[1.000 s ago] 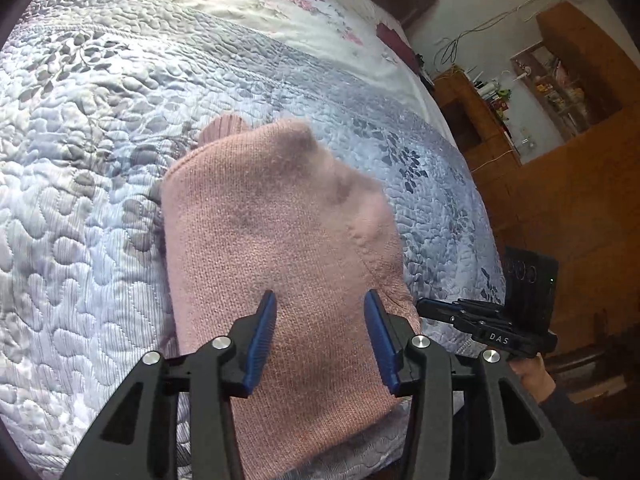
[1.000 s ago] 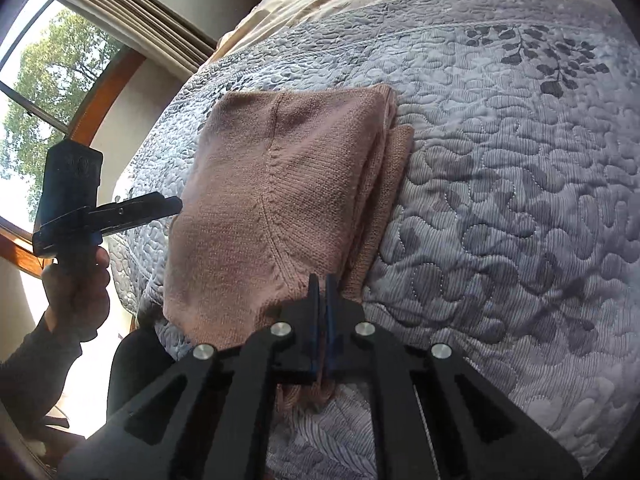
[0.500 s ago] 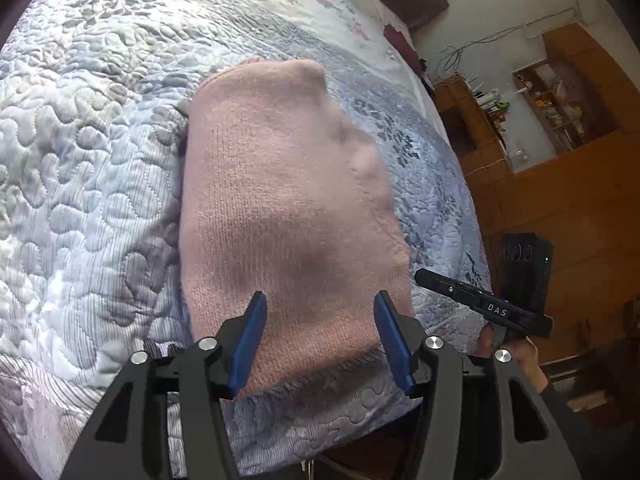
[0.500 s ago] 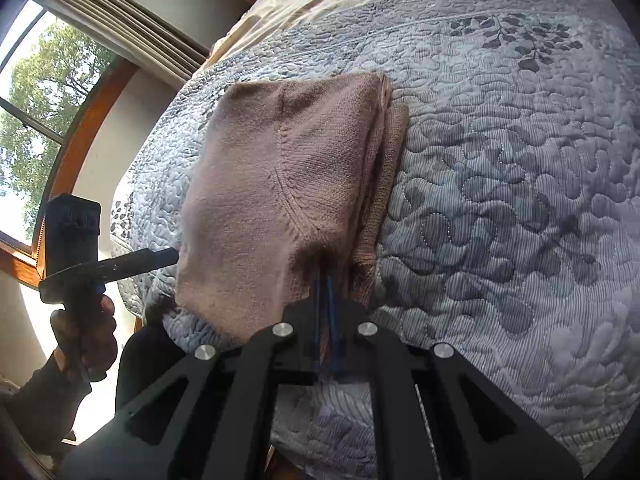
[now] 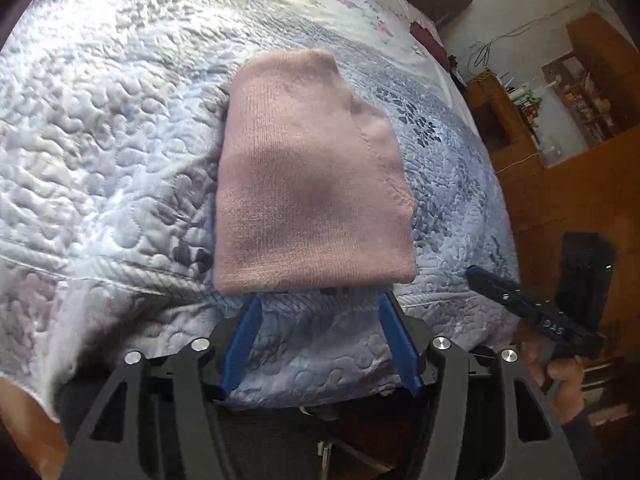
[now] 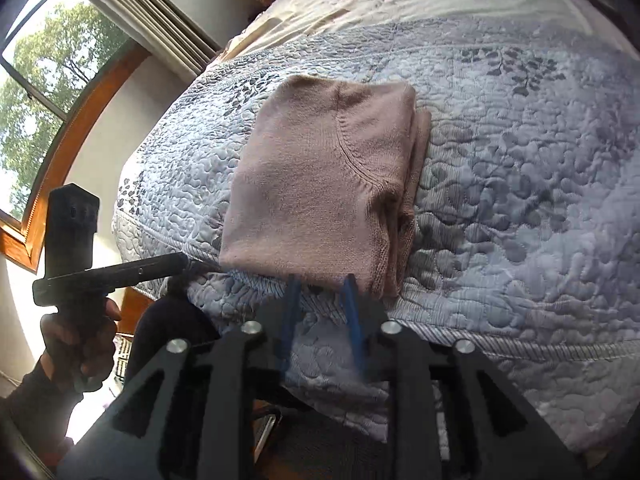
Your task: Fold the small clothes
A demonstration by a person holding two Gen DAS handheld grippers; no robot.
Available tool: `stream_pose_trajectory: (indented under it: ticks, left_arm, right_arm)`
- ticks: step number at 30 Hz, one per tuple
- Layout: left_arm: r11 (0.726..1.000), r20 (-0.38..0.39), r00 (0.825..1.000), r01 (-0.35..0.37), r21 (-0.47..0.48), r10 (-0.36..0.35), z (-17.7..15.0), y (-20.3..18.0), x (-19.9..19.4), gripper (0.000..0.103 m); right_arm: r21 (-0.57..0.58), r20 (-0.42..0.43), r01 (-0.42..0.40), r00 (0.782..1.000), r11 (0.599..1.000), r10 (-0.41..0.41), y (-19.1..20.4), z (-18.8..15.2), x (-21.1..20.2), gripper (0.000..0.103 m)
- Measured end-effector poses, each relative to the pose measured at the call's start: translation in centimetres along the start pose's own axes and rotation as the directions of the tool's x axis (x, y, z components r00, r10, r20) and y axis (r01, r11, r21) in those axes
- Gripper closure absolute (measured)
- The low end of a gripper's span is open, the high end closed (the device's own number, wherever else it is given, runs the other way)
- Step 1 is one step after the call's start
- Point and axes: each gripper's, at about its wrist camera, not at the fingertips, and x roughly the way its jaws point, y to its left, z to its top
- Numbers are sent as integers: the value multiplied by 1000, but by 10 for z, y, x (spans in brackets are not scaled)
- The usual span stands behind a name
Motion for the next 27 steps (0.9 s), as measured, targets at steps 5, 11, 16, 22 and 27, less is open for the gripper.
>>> stream_pose_trajectory:
  ticks: [5,11,16,22,27]
  left_arm:
    - [951,229,937,-291,100,263,-50,-61,-94,14]
    - [925,250,907,-370,89,339,-83,-92,-162,10]
    - [919,231,913,-371,136,335,-98,-118,-202,10]
    - [914,314,894,-379,147,320,-115,-147,-247,10]
    - [914,320,895,-373,158,310,-128,-158,-260,10]
  right_arm:
    - [-68,154,208,968,976,-196,65,-25,-83,10]
    - [-9,252,423,878,906,-407,111,-61,-150,3]
    - [-3,293,515,820,857,-491,142,-82,-193,3]
    - [5,323,523,806,852,-496,170,-98,-234,3]
    - [4,260,516,826,856,-500,181,-108,-243,3]
